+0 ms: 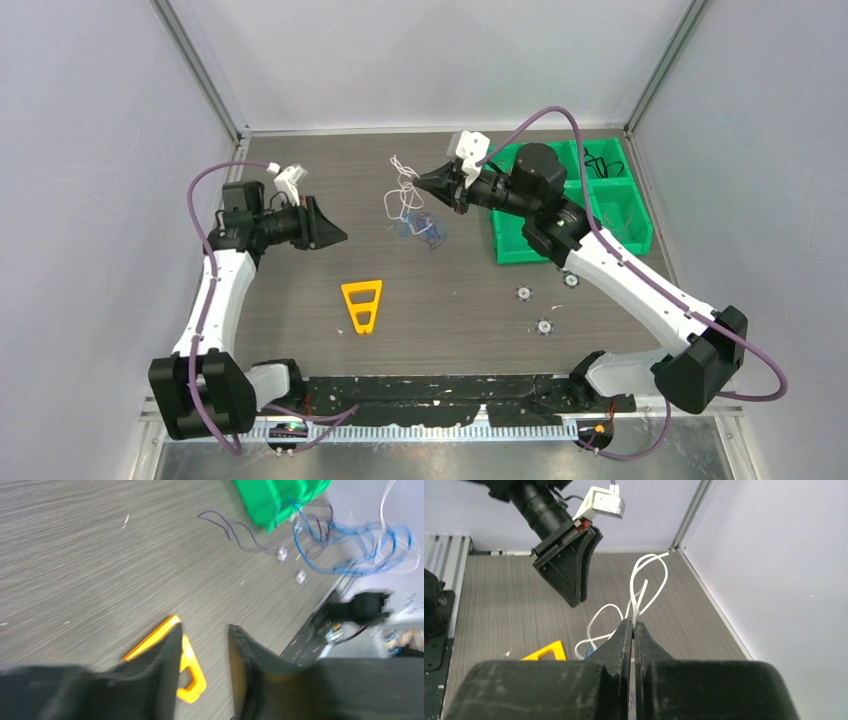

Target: Untangle the cables

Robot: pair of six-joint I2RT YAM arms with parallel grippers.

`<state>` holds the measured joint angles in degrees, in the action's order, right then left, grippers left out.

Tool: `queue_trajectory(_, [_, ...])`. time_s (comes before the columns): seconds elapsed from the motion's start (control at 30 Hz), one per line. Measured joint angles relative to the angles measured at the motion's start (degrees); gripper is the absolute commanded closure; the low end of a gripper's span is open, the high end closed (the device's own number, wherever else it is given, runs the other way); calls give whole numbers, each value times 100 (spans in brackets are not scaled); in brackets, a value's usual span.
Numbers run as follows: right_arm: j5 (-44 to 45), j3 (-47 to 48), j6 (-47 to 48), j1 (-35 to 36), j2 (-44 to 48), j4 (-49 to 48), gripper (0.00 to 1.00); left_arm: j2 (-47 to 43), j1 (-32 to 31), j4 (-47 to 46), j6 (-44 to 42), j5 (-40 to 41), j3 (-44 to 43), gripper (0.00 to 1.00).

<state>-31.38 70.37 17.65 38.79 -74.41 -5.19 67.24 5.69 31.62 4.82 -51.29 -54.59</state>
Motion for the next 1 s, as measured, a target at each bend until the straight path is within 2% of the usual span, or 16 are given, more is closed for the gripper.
queue_trajectory(0.07, [7, 85, -192, -15, 31, -44, 95, -39, -24, -289, 166, -129, 85, 25])
queue_trajectory(0.1, [9, 118, -264, -22, 31, -52, 95, -96, -68, -562, 310, -179, 160, 21])
queue_trajectory(0.2, [33, 166, -470, -28, 31, -63, 95, -420, -413, -1298, 723, -317, 302, 20])
queue_trajectory(0.3, [44, 190, -649, -28, 15, -74, 95, -726, -1027, -2065, 999, -435, 289, 21])
queue_trajectory(0.47, [22, 313, -850, -28, -31, -79, 95, -697, -1635, -3073, 1582, -509, 219, 22])
queue_trajectory(0.7, [-157, 341, -1029, -28, -46, -94, 95, -199, -1690, -3934, 2358, -337, 210, 44])
queue_trajectory(0.77, [-223, 341, -1054, -35, -52, -92, 95, -105, -1690, -4100, 2529, -315, 210, 55])
queue_trajectory(0.9, [-330, 341, -1056, -103, -52, -76, 95, -120, -1692, -4227, 2691, -369, 210, 96])
queue_trajectory(0.93, [-337, 341, -1056, -118, -52, -70, 95, -144, -1692, -4240, 2695, -389, 210, 100])
queue_trajectory(1.0, [-341, 341, -1058, -181, -52, -31, 95, -225, -1690, -4218, 2695, -424, 208, 100])
